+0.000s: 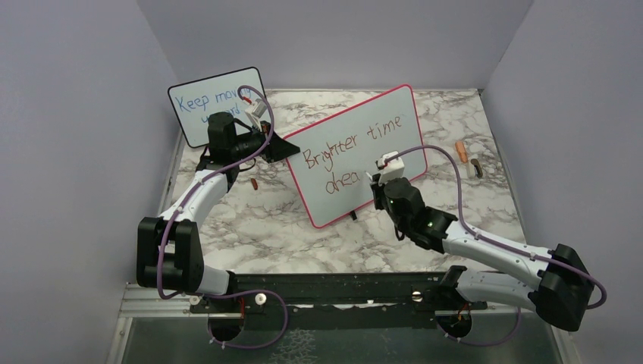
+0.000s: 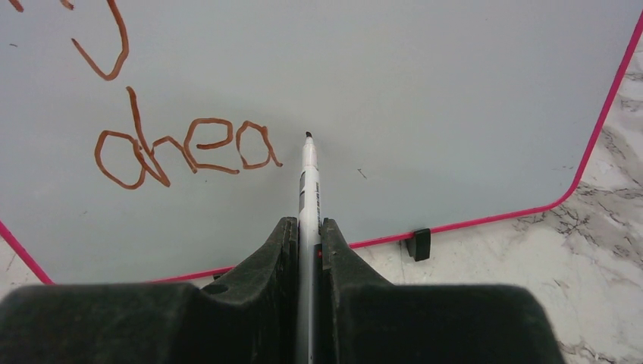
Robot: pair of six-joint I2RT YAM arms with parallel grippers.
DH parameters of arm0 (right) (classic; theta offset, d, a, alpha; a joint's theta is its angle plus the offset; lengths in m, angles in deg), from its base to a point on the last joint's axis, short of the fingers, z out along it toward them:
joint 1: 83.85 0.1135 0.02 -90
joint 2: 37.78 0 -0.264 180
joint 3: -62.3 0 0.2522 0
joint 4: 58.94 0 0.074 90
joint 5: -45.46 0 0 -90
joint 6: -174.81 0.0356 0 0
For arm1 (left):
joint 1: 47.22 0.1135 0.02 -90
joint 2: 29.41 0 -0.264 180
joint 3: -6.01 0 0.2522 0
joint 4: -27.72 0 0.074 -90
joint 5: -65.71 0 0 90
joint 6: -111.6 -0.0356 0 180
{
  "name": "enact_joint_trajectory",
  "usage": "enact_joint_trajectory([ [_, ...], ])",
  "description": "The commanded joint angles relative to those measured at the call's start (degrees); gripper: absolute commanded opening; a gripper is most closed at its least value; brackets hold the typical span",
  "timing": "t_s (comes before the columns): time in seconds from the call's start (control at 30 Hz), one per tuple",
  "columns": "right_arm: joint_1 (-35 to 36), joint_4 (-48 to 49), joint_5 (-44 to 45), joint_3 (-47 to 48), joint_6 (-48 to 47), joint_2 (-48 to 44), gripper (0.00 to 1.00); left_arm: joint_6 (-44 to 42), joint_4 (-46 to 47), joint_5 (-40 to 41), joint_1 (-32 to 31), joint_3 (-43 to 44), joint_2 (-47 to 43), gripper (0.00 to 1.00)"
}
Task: Write a sentence on the whiteboard
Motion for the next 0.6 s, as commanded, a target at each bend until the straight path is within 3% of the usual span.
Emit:
enact_joint_trajectory([
  [0.0,-1.12,2.93,-0.58,-0.21,-0.84,0.48,0.01,-5.5,-5.61,6.98,-0.09,-0.74,1.8,0.0],
  [0.57,-2.25,4.87,-2.58,0.26,-1.11,3.79,0.01,-5.56,-5.61,6.9,-0.13,-0.59,2.19,0.0],
])
